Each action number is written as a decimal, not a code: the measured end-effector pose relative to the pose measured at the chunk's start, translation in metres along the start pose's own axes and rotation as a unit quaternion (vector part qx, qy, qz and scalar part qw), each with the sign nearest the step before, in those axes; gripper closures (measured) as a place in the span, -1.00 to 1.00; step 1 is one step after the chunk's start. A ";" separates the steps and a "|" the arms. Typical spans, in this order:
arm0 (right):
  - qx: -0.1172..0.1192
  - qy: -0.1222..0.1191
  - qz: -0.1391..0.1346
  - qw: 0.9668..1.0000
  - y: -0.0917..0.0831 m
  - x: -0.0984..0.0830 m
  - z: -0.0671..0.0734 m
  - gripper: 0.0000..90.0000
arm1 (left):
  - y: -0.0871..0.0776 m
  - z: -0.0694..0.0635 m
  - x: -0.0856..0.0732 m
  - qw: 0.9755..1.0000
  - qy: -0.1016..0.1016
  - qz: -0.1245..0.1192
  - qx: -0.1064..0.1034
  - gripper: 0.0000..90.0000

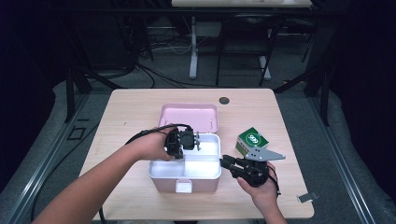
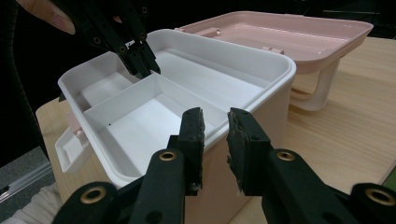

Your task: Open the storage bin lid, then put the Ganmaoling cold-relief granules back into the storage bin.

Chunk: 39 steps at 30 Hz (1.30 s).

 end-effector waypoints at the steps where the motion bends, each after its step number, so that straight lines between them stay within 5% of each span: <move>1: 0.000 0.000 -0.001 1.000 0.000 0.000 0.000 0.67 | 0.000 0.000 0.000 1.000 -0.001 0.002 -0.002 0.93; 29: 0.001 0.000 -0.005 1.000 -0.001 0.002 -0.001 0.66 | 0.008 -0.001 0.006 0.999 0.023 0.030 -0.007 0.93; 39: -0.002 0.005 -0.007 1.000 -0.002 0.003 -0.003 0.61 | 0.005 -0.001 0.007 0.999 0.013 0.028 -0.015 0.96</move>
Point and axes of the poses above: each handheld gripper's, and its own axes: y roughly forward along the jaws, x roughly out of its top, z roughly to its left, the point moved 10 cm from there along y, roughly forward along the jaws, and after that the axes turned 15 degrees about -z, right-handed, at the moved point
